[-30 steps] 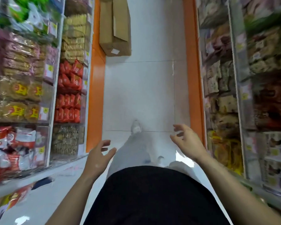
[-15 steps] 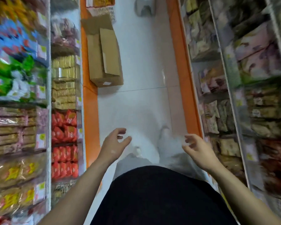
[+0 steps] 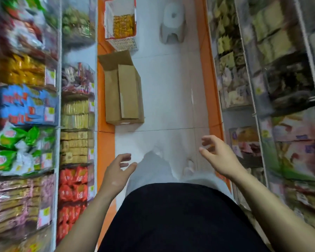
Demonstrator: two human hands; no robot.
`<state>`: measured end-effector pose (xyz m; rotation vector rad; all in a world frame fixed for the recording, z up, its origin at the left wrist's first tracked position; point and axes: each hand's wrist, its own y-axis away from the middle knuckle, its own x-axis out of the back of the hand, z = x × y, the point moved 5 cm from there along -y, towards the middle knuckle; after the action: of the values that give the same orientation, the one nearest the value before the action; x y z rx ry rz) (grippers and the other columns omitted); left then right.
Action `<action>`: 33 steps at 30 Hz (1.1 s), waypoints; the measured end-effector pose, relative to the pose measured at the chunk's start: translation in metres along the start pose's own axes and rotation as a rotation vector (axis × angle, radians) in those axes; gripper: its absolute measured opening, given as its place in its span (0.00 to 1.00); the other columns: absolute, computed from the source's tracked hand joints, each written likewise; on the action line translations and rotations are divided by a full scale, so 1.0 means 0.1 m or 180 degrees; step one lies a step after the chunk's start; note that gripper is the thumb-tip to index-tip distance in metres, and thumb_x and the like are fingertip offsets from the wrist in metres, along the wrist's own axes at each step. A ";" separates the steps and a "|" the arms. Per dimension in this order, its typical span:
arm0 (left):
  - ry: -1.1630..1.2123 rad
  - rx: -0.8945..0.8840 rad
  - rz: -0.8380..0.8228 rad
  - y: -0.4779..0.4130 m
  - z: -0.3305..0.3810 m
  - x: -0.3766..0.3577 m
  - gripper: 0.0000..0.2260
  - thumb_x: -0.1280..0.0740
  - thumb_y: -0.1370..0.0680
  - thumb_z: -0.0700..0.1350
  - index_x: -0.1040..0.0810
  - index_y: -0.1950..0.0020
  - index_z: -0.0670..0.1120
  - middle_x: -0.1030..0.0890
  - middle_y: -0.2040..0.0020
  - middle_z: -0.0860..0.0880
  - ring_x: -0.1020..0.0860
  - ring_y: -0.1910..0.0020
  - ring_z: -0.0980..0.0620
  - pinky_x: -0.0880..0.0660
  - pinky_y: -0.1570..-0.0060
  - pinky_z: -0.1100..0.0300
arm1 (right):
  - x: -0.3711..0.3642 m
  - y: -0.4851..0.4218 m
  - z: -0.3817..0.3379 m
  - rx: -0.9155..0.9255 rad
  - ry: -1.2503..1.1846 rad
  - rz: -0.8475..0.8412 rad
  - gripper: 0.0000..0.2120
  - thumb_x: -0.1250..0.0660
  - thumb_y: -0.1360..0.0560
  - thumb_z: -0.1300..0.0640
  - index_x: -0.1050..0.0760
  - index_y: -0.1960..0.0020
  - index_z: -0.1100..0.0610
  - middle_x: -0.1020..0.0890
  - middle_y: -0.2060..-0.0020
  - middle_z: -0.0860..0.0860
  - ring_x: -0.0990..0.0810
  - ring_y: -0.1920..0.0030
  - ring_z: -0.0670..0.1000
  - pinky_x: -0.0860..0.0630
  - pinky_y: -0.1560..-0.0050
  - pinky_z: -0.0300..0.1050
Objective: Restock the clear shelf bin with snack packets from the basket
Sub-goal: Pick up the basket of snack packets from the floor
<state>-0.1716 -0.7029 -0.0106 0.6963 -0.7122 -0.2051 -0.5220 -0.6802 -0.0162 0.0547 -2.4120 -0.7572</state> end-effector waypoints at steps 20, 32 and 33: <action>0.0199 -0.0279 -0.0463 -3.82 3.08 0.81 0.15 0.28 0.22 0.50 0.24 0.35 0.54 0.20 0.41 0.54 0.22 0.41 0.55 0.26 0.53 0.68 | 1.33 -3.34 -1.41 -0.0387 0.0235 0.0030 0.19 0.30 0.24 0.49 0.26 0.35 0.52 0.21 0.45 0.47 0.21 0.54 0.43 0.24 0.49 0.44; 0.0225 0.0171 -0.0001 -5.17 4.26 1.49 0.15 0.28 0.22 0.52 0.25 0.37 0.58 0.22 0.43 0.63 0.23 0.45 0.64 0.29 0.50 0.68 | 2.51 -5.95 -2.86 0.0204 0.0462 -0.0351 0.19 0.32 0.22 0.49 0.27 0.34 0.54 0.21 0.45 0.48 0.20 0.52 0.48 0.25 0.48 0.44; 0.0231 0.0203 0.0039 -5.30 4.31 1.56 0.15 0.28 0.22 0.52 0.25 0.37 0.57 0.21 0.43 0.62 0.22 0.45 0.63 0.30 0.51 0.68 | 2.54 -6.17 -2.99 0.0230 0.0474 -0.0376 0.19 0.32 0.22 0.49 0.27 0.34 0.54 0.21 0.45 0.48 0.20 0.52 0.48 0.24 0.48 0.45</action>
<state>-0.3097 -1.3896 -0.0370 0.7564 -0.6556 -0.1456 -0.6450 -1.4007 -0.0124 0.2754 -2.3087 -0.6928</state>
